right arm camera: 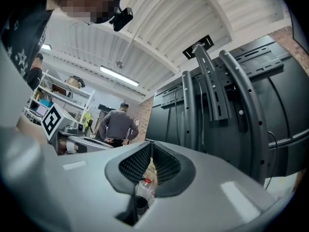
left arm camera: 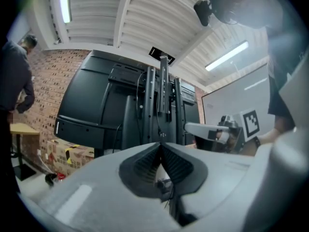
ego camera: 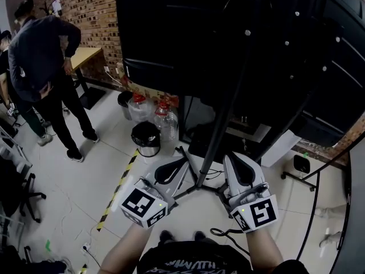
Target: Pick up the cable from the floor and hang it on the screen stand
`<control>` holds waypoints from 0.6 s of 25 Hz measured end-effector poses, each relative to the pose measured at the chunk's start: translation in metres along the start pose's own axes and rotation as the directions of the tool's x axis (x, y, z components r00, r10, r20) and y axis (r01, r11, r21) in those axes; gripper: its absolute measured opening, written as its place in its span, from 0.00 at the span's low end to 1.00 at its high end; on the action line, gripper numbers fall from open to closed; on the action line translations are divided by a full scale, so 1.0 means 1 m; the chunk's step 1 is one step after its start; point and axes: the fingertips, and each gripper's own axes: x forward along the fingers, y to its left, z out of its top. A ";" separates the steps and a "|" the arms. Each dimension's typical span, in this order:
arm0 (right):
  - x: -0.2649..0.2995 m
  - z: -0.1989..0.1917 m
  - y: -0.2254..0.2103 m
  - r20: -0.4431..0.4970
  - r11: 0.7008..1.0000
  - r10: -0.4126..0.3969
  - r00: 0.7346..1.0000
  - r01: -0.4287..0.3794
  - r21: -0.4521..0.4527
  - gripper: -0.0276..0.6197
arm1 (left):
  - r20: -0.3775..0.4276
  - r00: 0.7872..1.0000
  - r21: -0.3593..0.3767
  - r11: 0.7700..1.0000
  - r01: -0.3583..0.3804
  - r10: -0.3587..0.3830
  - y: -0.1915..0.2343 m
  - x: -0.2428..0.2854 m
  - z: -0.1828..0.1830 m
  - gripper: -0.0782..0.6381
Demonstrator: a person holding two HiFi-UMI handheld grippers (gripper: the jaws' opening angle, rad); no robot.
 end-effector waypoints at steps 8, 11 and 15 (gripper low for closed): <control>-0.003 -0.028 0.039 -0.047 0.996 0.081 0.996 -0.079 0.050 0.06 | -0.043 0.999 -0.057 0.998 0.010 -0.013 -0.009 -0.011 -0.026 0.11; -0.003 -0.041 0.048 -0.076 0.994 0.095 0.993 -0.091 0.057 0.05 | -0.062 0.998 -0.067 0.998 0.006 -0.010 -0.009 -0.014 -0.027 0.11; -0.003 -0.050 0.058 -0.102 0.993 0.115 0.988 -0.110 0.050 0.05 | -0.073 0.997 -0.070 0.998 0.011 -0.016 -0.010 -0.017 -0.032 0.11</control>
